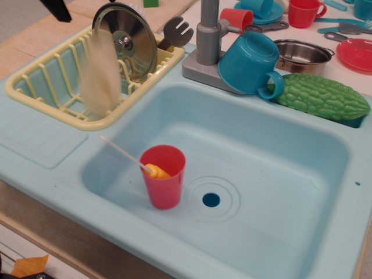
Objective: Put detergent from sink into drying rack
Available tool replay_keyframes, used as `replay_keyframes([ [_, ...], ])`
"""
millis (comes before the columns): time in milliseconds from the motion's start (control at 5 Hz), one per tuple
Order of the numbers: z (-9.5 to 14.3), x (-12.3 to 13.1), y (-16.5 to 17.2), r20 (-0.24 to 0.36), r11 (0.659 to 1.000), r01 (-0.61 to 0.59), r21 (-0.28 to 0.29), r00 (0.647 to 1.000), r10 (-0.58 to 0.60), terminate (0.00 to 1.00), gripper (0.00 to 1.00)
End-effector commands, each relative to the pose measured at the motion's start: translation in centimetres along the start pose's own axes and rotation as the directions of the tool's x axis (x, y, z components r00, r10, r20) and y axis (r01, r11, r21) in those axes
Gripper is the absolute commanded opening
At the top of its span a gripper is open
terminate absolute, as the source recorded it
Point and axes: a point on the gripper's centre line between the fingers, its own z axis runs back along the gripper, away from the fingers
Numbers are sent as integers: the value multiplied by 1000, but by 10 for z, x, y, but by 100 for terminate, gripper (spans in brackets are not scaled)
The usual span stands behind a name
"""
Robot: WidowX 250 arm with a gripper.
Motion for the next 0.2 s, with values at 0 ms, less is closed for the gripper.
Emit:
replay_keyframes([
  [0, 5, 2, -1, 17, 1000, 1, -13, 1000, -1, 100, 100],
])
